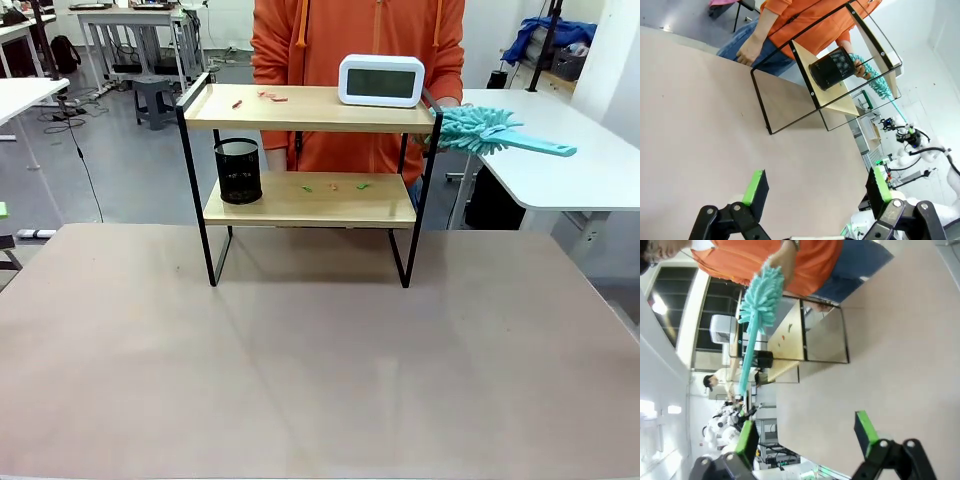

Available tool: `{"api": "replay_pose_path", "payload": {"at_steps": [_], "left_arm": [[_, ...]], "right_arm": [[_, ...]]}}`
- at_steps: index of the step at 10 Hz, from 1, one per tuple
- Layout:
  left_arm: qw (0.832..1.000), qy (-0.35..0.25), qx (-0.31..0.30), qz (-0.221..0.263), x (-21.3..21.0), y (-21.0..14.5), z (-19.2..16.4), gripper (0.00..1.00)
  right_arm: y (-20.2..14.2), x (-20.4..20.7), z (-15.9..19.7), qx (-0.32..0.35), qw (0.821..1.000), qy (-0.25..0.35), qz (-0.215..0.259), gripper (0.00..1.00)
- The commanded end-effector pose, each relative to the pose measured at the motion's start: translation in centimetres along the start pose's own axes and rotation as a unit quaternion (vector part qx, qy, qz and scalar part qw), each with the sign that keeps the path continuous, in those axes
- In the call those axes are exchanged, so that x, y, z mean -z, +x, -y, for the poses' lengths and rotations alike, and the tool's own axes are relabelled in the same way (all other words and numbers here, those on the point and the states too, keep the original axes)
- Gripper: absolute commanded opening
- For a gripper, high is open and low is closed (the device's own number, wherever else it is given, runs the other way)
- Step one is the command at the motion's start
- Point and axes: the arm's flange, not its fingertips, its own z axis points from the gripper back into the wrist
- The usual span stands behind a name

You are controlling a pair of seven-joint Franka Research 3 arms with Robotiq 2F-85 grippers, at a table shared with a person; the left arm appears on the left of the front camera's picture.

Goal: Clean the shelf.
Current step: Pick up the Duster from the human.

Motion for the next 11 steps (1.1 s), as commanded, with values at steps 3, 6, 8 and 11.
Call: {"api": "replay_pose_path", "payload": {"at_steps": [3, 6, 8, 11], "left_arm": [[1.0, -0.006, 0.005, 0.007, 0.0, 0.1, 0.1, 1.0], [1.0, -0.006, 0.005, 0.007, 0.0, 0.1, 0.1, 1.0], [1.0, -0.006, 0.005, 0.007, 0.0, 0.1, 0.1, 1.0], [1.0, -0.006, 0.005, 0.007, 0.0, 0.1, 0.1, 1.0]], "right_arm": [[4.5, 9.8, -5.0, 0.033, 0.999, -0.04, -0.003, 1.0], [6.1, 15.4, -7.9, 0.064, 0.997, -0.037, -0.03, 1.0], [6.0, 17.7, -8.4, 0.074, 0.995, -0.027, -0.068, 1.0], [5.9, 18.6, -8.0, 0.08, 0.993, -0.014, -0.088, 1.0]]}}
